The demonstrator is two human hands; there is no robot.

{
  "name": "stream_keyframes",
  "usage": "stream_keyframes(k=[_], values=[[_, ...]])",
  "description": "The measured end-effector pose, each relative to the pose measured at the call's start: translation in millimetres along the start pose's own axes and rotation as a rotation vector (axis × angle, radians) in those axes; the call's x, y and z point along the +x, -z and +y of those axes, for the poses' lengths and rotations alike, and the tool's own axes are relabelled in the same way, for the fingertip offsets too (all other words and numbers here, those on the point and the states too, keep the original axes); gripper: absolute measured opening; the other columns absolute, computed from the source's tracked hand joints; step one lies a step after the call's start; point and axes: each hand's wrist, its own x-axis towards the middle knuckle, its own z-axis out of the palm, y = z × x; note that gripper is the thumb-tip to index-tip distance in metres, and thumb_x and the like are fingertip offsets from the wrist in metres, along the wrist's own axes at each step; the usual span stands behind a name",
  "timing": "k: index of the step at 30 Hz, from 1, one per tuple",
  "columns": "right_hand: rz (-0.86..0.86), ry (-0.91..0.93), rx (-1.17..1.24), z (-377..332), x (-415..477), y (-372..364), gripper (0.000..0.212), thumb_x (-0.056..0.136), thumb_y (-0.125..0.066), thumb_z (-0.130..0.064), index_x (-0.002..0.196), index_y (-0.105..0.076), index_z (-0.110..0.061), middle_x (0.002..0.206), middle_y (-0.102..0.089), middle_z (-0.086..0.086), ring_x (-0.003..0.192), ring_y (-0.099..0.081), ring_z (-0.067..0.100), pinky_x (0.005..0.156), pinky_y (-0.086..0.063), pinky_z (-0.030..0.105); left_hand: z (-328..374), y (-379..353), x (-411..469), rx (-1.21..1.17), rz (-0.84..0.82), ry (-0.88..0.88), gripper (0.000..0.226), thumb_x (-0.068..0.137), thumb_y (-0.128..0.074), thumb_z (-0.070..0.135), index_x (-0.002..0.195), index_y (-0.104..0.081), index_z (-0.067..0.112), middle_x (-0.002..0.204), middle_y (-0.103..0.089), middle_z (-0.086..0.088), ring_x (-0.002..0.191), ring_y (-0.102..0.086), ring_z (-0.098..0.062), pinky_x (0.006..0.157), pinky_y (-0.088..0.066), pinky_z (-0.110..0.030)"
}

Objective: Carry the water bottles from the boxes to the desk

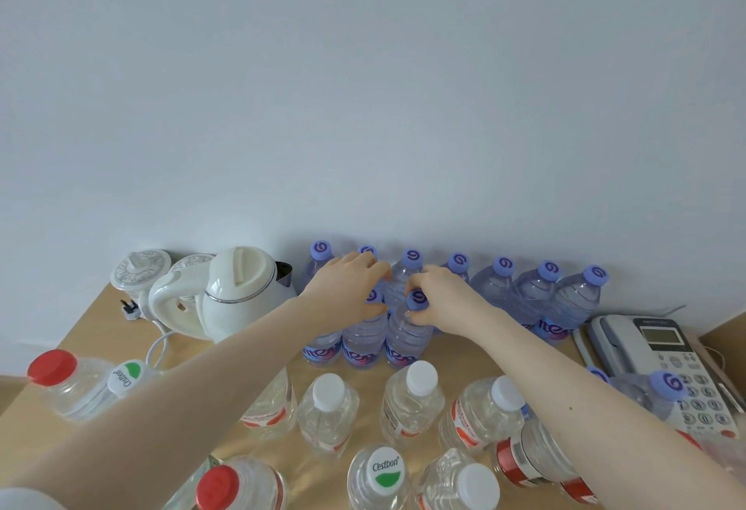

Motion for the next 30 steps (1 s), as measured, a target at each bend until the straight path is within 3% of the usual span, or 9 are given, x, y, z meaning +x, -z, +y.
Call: stream_keyframes(k=[5, 10, 15, 20, 25, 30], values=[[0.026, 0.019, 0.057, 3, -3, -5, 0.032, 0.09, -0.061, -0.019, 0.121, -0.058, -0.011, 0.113, -0.048, 0.007, 0.102, -0.054, 0.027, 0.075, -0.036, 0.029, 1, -3, 4, 0.008, -0.017, -0.009, 0.046, 0.093, -0.053, 0.044, 0.132, -0.046, 0.022, 0.124, -0.049, 0.0, 0.11, -0.047, -0.02, 0.088, -0.04, -0.03], [0.075, -0.003, 0.145, 11, -13, 0, 0.06, 0.088, -0.067, -0.029, 0.142, -0.042, -0.019, 0.135, -0.047, 0.002, 0.119, -0.05, 0.021, 0.09, -0.04, 0.029, 2, 2, 6, 0.02, -0.029, -0.028, 0.046, 0.093, -0.054, 0.044, 0.133, -0.045, 0.022, 0.126, -0.049, 0.0, 0.111, -0.048, -0.02, 0.088, -0.039, -0.03], [0.149, -0.077, 0.014, 32, -44, 17, 0.048, 0.091, -0.06, -0.041, 0.136, -0.049, -0.025, 0.132, -0.048, -0.006, 0.119, -0.049, 0.018, 0.083, -0.044, 0.033, 17, 11, 15, 0.003, -0.006, -0.084, 0.043, 0.093, -0.054, 0.041, 0.131, -0.048, 0.022, 0.124, -0.05, 0.0, 0.113, -0.046, -0.02, 0.081, -0.032, -0.026], [0.219, -0.16, -0.044, 66, -89, 28, 0.042, 0.095, -0.054, -0.041, 0.134, -0.051, -0.026, 0.132, -0.05, -0.006, 0.121, -0.047, 0.017, 0.086, -0.044, 0.032, 57, 16, 31, 0.034, 0.003, -0.165, 0.041, 0.093, -0.053, 0.041, 0.129, -0.048, 0.02, 0.122, -0.05, 0.0, 0.113, -0.046, -0.019, 0.082, -0.033, -0.027], [0.279, -0.245, -0.052, 100, -135, 34, 0.037, 0.096, -0.051, -0.038, 0.131, -0.054, -0.026, 0.124, -0.053, -0.006, 0.116, -0.05, 0.018, 0.073, -0.034, 0.028, 113, 17, 50, 0.032, 0.0, -0.257, 0.042, 0.094, -0.053, 0.041, 0.13, -0.047, 0.021, 0.124, -0.05, 0.001, 0.115, -0.045, -0.019, 0.08, -0.033, -0.027], [0.32, -0.321, -0.003, 137, -178, 32, 0.034, 0.093, -0.056, -0.038, 0.124, -0.059, -0.025, 0.115, -0.057, -0.004, 0.11, -0.055, 0.018, 0.074, -0.036, 0.028, 173, 15, 64, 0.016, -0.009, -0.349, 0.044, 0.093, -0.054, 0.044, 0.129, -0.048, 0.019, 0.123, -0.05, 0.0, 0.114, -0.048, -0.021, 0.08, -0.036, -0.03]])
